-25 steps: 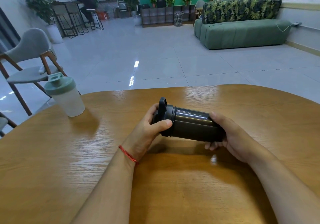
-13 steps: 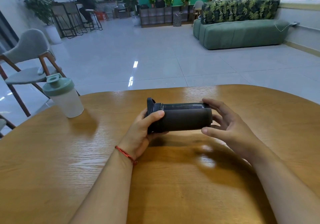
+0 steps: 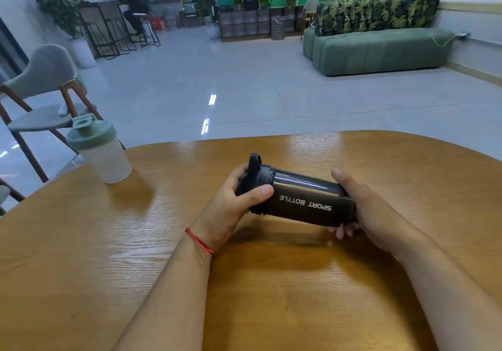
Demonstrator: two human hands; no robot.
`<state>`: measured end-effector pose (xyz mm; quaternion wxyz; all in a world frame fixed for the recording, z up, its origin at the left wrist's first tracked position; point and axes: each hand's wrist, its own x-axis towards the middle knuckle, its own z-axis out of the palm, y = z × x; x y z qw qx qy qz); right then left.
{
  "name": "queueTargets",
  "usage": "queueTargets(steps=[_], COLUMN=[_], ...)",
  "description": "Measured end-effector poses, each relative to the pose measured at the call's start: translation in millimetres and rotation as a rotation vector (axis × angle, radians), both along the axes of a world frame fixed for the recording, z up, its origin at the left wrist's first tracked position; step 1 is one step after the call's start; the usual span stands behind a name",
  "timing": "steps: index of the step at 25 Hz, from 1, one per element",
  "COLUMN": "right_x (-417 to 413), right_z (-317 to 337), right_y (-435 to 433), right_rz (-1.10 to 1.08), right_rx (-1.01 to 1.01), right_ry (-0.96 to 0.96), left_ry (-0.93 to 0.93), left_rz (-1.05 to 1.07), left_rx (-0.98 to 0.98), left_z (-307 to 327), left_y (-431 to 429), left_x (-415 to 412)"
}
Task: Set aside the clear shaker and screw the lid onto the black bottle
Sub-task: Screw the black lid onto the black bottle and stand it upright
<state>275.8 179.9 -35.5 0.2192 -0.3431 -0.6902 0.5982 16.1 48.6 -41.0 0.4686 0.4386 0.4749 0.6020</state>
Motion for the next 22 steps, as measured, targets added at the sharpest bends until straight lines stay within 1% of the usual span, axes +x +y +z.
queueTargets(steps=[1, 2, 4, 5, 6, 8, 10, 14, 18, 20, 22], right_x=[-0.2, -1.3, -2.7, -2.0, -1.0, 1.0, 1.2, 1.6, 3.8, 2.5, 2.5], right_z=[-1.1, -1.4, 0.0, 0.1, 0.0, -0.7, -1.6, 0.3, -1.1, -2.3, -4.7], right_y=[-0.1, 0.5, 2.2, 2.7, 2.7, 0.7, 1.4, 1.2, 4.6, 5.8, 6.0], right_rz=[-0.016, -0.045, -0.085, -0.069, -0.043, -0.017, -0.043, -0.045, -0.059, -0.075, -0.093], right_rx=[-0.011, -0.033, -0.064, -0.041, 0.021, 0.192, 0.283, 0.239, 0.190, 0.157, 0.143], right_ry=[-0.027, 0.007, 0.151, 0.204, 0.218, 0.148, 0.108, 0.178, 0.136, 0.065, -0.093], left_ry=[0.002, -0.021, -0.098, -0.133, -0.165, -0.238, -0.269, -0.251, -0.210, -0.141, -0.086], left_rz=[0.008, 0.041, 0.119, 0.150, 0.177, 0.222, 0.236, 0.211, 0.135, 0.083, 0.044], left_rx=[-0.006, -0.019, -0.061, -0.085, -0.108, -0.138, -0.145, -0.135, -0.108, -0.089, -0.091], left_z=[0.2, 1.1, 3.4, 4.0, 3.6, 3.4, 3.7, 3.3, -0.2, 0.5, 2.1], left_y=[1.6, 3.0, 5.0, 5.0, 5.0, 4.4, 4.9, 4.5, 4.6, 3.7, 3.5], left_x=[2.3, 3.9, 4.3, 3.1, 1.1, -1.6, -1.6, -1.4, -2.2, 1.5, 5.4])
